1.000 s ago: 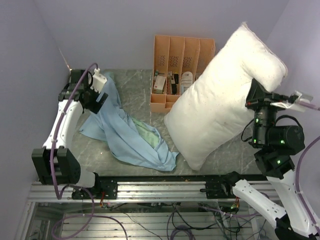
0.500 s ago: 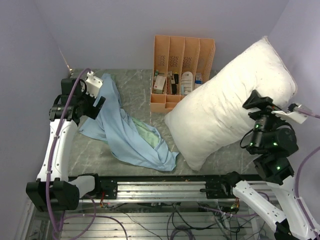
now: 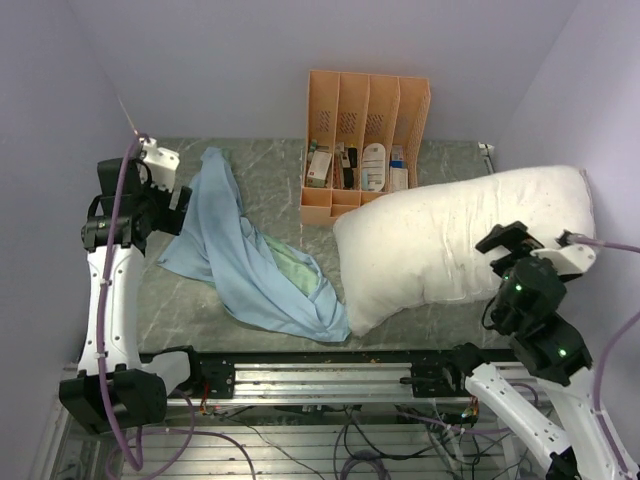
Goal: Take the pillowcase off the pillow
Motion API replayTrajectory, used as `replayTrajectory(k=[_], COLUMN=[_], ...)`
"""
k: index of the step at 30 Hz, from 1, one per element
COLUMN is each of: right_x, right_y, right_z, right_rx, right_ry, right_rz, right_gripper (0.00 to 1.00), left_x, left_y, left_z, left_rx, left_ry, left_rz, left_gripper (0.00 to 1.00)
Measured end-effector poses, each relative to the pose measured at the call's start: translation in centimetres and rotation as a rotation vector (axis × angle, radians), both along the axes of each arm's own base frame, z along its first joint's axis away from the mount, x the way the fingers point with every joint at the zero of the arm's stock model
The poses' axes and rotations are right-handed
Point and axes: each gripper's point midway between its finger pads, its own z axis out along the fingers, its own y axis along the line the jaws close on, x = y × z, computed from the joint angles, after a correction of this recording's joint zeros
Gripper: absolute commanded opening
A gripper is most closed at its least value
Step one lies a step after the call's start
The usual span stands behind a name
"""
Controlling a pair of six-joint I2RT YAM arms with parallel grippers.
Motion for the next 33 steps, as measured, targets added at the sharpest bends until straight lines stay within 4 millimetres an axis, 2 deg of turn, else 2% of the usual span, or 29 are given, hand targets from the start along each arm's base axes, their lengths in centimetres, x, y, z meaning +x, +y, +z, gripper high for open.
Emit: replayTrajectory(k=[3, 4, 6, 10, 14, 17, 19, 21, 22, 24, 26, 28, 29, 31, 33], right_x=[-1.5, -1.9, -1.8, 0.7, 4.1, 5.2, 5.7, 6.1, 6.5, 7.0, 6.6, 5.2, 4.3, 2.0, 0.1], right_y=[-0.6, -0.4, 0.3, 4.9, 11.0, 12.6, 12.5, 11.7, 11.1, 10.0, 7.9, 5.7, 4.8, 2.2, 0.1], right_z=[1.4, 2.0, 2.1, -0.8, -5.9, -7.5, -7.5, -5.8, -4.2, -0.6, 3.8, 7.1, 8.0, 9.4, 10.0], right_rx=[0.045, 0.070, 0.086, 0.092, 0.101, 0.095, 0.078, 0.045, 0.029, 0.011, 0.000, -0.003, 0.001, 0.006, 0.010], right_ry=[-0.029, -0.044, -0.041, 0.061, 0.241, 0.301, 0.314, 0.308, 0.293, 0.242, 0.155, 0.067, 0.036, -0.025, -0.060], right_rz=[0.008, 0.035, 0.080, 0.280, 0.497, 0.549, 0.543, 0.500, 0.466, 0.397, 0.301, 0.220, 0.188, 0.103, 0.025], right_gripper=[1.00, 1.00, 1.00, 1.00, 1.00, 1.00, 1.00, 1.00, 1.00, 1.00, 1.00, 1.00, 1.00, 1.00, 1.00], left_x=[0.0, 0.0, 0.0, 0.2, 0.2, 0.0, -0.2, -0.3, -0.3, -0.4, -0.4, -0.5, -0.6, -0.5, -0.5], left_y=[1.0, 1.1, 1.1, 0.6, 0.3, 0.4, 0.6, 0.7, 0.7, 0.8, 0.8, 0.8, 0.8, 0.7, 0.6], left_z=[0.3, 0.4, 0.5, 0.5, 0.5, 0.4, 0.5, 0.7, 0.7, 0.7, 0.6, 0.3, 0.2, 0.2, 0.2], left_rx=[-0.034, -0.042, -0.061, -0.094, -0.108, -0.111, -0.111, -0.112, -0.112, -0.113, -0.117, -0.122, -0.123, -0.126, -0.130], left_ry=[-0.015, -0.018, -0.027, -0.033, -0.034, -0.036, -0.041, -0.047, -0.049, -0.051, -0.050, -0.043, -0.040, -0.040, -0.040], left_rz=[0.041, 0.046, 0.052, 0.039, 0.030, 0.033, 0.035, 0.037, 0.038, 0.036, 0.035, 0.034, 0.035, 0.032, 0.027], left_gripper=[0.99, 0.99, 0.99, 0.99, 0.99, 0.99, 0.99, 0.99, 0.99, 0.99, 0.99, 0.99, 0.99, 0.99, 0.99])
